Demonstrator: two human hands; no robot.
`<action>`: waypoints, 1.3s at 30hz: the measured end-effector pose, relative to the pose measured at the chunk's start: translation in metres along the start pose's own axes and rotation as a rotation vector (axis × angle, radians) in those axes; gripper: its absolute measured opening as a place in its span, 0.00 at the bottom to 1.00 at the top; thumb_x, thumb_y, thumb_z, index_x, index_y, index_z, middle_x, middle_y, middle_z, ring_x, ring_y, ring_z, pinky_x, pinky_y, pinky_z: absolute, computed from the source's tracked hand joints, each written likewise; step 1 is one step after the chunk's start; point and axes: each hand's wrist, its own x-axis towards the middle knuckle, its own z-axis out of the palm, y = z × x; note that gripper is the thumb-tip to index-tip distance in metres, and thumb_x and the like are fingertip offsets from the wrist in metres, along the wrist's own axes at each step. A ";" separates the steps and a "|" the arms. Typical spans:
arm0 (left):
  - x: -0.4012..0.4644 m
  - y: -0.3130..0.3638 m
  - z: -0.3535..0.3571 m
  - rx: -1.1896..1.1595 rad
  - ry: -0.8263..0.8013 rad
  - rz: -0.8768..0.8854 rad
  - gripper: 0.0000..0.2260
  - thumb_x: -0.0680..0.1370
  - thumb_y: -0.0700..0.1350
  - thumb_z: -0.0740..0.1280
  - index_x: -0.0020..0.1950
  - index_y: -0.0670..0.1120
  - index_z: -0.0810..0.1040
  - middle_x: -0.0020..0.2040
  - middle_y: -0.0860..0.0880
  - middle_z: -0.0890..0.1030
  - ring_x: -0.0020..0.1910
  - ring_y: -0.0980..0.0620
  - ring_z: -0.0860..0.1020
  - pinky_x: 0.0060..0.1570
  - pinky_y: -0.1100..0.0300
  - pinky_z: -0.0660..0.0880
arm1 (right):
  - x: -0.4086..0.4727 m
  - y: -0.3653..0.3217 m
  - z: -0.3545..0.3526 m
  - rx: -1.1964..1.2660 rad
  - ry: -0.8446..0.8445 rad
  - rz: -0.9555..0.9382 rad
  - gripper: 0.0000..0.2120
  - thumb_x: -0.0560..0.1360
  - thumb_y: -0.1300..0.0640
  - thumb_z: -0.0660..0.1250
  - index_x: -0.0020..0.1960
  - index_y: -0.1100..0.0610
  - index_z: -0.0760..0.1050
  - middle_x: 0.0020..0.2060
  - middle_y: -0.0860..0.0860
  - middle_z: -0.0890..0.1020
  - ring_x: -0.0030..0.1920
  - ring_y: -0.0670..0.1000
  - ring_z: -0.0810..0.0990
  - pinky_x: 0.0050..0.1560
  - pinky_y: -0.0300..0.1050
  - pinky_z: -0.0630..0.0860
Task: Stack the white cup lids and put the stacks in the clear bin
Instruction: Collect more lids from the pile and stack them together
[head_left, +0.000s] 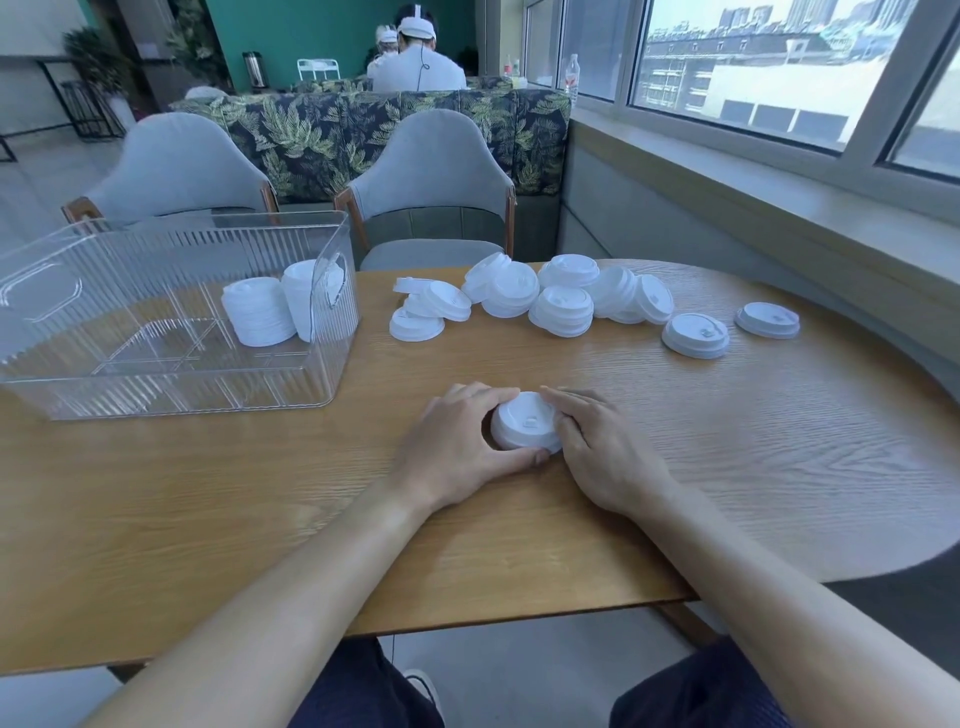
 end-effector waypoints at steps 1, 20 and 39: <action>0.000 0.000 0.000 0.002 0.002 0.002 0.38 0.67 0.72 0.74 0.72 0.55 0.75 0.63 0.62 0.78 0.64 0.60 0.72 0.68 0.51 0.70 | 0.000 0.000 0.000 -0.001 0.000 0.002 0.22 0.82 0.59 0.55 0.75 0.56 0.70 0.72 0.48 0.74 0.75 0.44 0.65 0.72 0.36 0.58; -0.017 -0.013 -0.022 -0.239 0.146 -0.113 0.34 0.68 0.56 0.81 0.72 0.52 0.74 0.62 0.59 0.76 0.61 0.59 0.77 0.63 0.61 0.73 | -0.005 -0.004 0.004 -0.070 0.041 -0.049 0.16 0.80 0.46 0.57 0.63 0.50 0.77 0.59 0.41 0.79 0.64 0.44 0.73 0.62 0.47 0.73; -0.045 -0.087 -0.176 -0.224 0.532 -0.081 0.26 0.66 0.62 0.70 0.63 0.58 0.76 0.61 0.64 0.78 0.57 0.68 0.76 0.54 0.76 0.69 | 0.030 -0.059 0.059 -0.163 0.018 -0.165 0.12 0.80 0.51 0.63 0.62 0.48 0.78 0.62 0.37 0.77 0.66 0.42 0.71 0.61 0.36 0.66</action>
